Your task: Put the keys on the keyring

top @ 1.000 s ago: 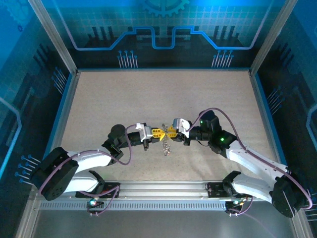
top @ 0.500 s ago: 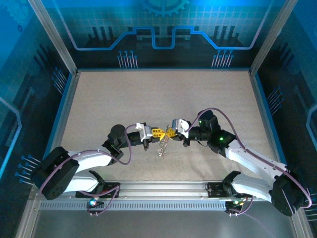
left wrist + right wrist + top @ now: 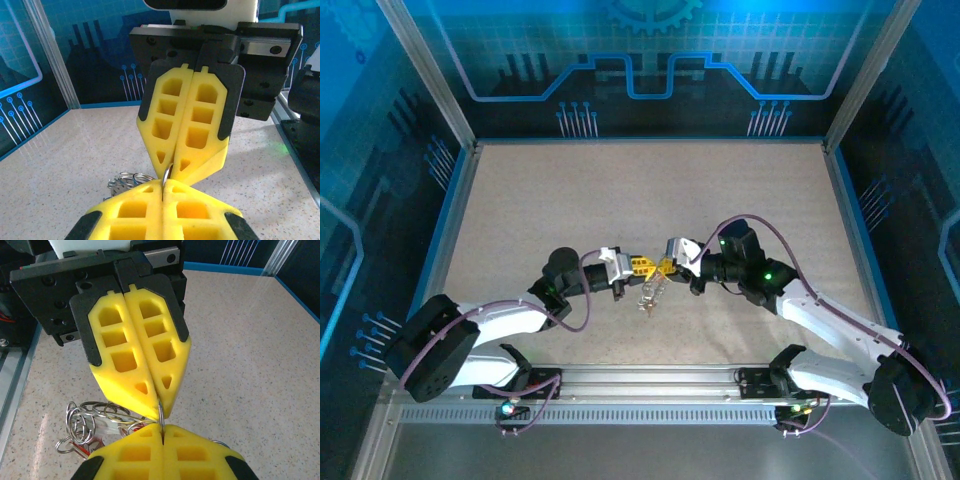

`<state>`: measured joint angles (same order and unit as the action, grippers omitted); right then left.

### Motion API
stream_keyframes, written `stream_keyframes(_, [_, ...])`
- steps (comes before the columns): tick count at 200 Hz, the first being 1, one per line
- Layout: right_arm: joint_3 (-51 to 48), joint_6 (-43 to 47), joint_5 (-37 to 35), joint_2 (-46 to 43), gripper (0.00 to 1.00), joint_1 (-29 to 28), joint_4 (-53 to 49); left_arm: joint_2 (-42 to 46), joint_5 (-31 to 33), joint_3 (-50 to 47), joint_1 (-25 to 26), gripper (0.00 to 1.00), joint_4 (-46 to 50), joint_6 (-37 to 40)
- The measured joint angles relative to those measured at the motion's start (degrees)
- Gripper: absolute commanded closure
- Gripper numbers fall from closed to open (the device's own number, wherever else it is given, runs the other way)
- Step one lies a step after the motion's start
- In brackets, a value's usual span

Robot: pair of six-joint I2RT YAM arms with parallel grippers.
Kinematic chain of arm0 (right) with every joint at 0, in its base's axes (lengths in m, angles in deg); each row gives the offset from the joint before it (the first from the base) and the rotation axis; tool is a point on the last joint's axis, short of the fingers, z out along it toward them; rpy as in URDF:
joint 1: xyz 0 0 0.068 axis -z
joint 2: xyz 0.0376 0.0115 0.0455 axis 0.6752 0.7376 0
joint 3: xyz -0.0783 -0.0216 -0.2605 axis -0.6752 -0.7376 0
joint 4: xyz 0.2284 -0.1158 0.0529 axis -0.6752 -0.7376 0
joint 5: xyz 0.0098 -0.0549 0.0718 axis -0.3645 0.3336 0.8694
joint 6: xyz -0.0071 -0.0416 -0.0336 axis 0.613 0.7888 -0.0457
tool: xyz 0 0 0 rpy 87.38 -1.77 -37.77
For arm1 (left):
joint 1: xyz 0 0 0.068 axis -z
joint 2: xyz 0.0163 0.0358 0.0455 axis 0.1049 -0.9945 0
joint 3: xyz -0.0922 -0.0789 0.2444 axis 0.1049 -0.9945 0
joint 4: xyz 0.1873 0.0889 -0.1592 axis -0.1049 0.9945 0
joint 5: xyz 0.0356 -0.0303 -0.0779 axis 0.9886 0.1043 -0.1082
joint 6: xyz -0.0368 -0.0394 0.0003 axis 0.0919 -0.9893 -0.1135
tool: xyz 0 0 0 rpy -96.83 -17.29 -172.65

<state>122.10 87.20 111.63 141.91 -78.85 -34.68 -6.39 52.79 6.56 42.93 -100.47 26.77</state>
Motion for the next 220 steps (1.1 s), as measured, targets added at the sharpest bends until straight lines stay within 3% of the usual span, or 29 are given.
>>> stream_keyframes(211, [0.5, 0.63, -1.57, 0.52, 1.0, -0.04, -1.68, 0.81, 2.36, 2.01, 0.44, 1.0, 8.61, 4.26])
stream_keyframes(220, [0.55, 0.66, -1.66, 0.57, 1.0, -0.04, -1.7, 0.81, 2.4, 2.05, 0.44, 0.95, 8.9, 4.26])
